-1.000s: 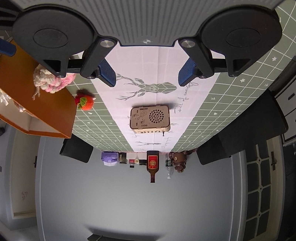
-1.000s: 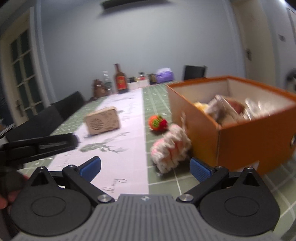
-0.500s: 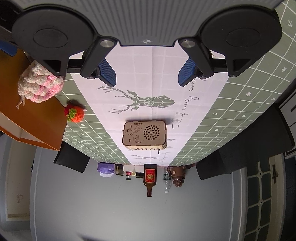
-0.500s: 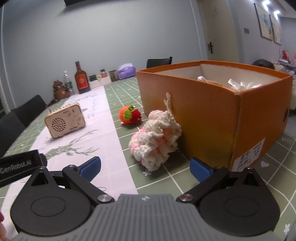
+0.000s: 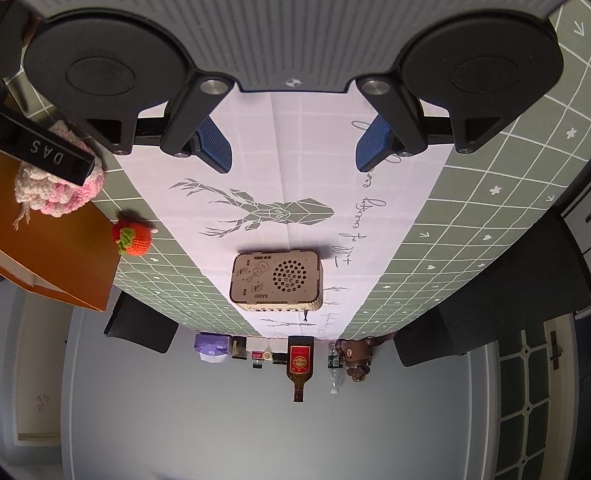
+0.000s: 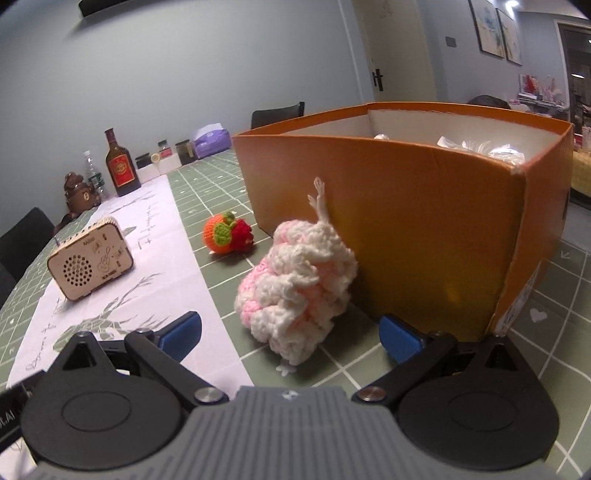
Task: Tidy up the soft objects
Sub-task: 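Grasp the pink-and-white crocheted piece with the right gripper and lift it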
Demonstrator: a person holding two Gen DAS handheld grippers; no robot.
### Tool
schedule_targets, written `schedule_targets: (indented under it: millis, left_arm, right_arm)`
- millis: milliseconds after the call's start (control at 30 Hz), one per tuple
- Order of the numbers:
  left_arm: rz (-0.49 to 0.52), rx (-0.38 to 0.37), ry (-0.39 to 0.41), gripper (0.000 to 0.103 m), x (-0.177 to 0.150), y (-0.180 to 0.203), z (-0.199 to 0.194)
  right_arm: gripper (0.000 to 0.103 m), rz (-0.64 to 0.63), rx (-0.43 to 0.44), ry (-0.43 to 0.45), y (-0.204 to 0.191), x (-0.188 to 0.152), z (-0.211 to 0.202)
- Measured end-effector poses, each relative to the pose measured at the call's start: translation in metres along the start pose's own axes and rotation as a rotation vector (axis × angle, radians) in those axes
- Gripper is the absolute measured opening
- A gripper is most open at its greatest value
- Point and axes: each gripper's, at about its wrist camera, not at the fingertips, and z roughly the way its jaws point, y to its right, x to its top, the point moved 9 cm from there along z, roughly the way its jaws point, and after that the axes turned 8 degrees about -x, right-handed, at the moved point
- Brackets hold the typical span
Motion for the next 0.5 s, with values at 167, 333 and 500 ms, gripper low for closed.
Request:
schedule_targets:
  millis: [167,333,500]
  left_arm:
    - [-0.001,-0.001,-0.004,0.09,-0.0008,-0.0015,0.0017]
    - [-0.006,0.008,-0.01,0.09,-0.0018,-0.0053,0.0016]
    - [-0.013,0.009,-0.004,0.09,-0.0007,-0.0079,-0.0014]
  right_arm:
    - [0.099,0.033,-0.023,0.003,0.0007,0.0015,0.0014]
    - [0.084,0.061,-0.038,0.029,-0.0009,0.0049,0.0006]
    - [0.06,0.065,-0.003,-0.004,-0.0035,0.0026,0.0054]
